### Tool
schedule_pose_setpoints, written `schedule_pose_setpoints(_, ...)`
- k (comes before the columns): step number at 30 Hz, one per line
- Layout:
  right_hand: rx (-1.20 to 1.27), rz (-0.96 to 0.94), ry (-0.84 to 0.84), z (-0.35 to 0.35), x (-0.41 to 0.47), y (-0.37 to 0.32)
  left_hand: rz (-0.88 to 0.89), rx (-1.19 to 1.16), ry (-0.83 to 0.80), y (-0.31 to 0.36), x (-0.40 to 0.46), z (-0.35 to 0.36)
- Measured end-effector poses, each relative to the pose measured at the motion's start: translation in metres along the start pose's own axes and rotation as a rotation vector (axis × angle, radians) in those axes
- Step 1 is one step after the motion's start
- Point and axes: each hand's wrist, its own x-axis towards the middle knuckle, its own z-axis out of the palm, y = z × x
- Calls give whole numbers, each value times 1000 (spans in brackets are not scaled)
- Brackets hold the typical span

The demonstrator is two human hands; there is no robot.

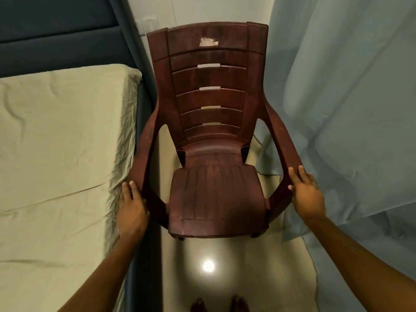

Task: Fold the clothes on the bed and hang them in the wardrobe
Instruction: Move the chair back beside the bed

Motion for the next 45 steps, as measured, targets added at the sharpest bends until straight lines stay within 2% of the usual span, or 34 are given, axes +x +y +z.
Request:
schedule_pose_setpoints(3,38,41,-21,2,-4,-7,87,60,35,-7,-23,11)
schedule_pose_setpoints(5,52,48,66,12,-17,-12,148,103,79,-6,-39,16)
schedule_pose_setpoints(7,37,-31,108,32,-35,-16,244,120,-10,1,-63,27)
schedule_pose_setpoints(10,-37,-321,-92,81,-66,-30,408,156,-329,22,-107,62)
schedule_pose_setpoints(12,-117,-388,-331,118,-77,-40,465,254,-482,37,-124,86)
schedule_pose_setpoints(15,-229,-450,-443,136,-84,-74,506,343,-543,56,-124,115)
schedule_pose_setpoints(17,-278,-494,-430,153,-83,-84,538,388,-581,62,-117,135)
schedule_pose_setpoints(20,-289,-434,-488,178,-78,-88,548,456,-577,64,-105,160)
schedule_pose_setpoints(23,-286,-451,-404,216,-78,-75,543,460,-480,62,-95,179)
schedule_pose_setpoints(25,-282,-537,-273,223,-81,-70,536,471,-456,60,-95,189)
schedule_pose_setpoints(28,-273,-538,-250,234,-82,-68,527,512,-467,60,-96,197)
schedule_pose_setpoints(34,-246,-493,-282,221,-33,-75,495,486,-412,79,-57,202)
schedule_pose_setpoints(39,-191,-494,-344,195,28,-81,485,437,-446,103,-8,196)
schedule_pose_setpoints(41,-233,-537,-363,185,48,-87,485,410,-456,109,11,195)
schedule_pose_setpoints(45,-241,-508,-396,174,87,-101,492,388,-464,119,52,193)
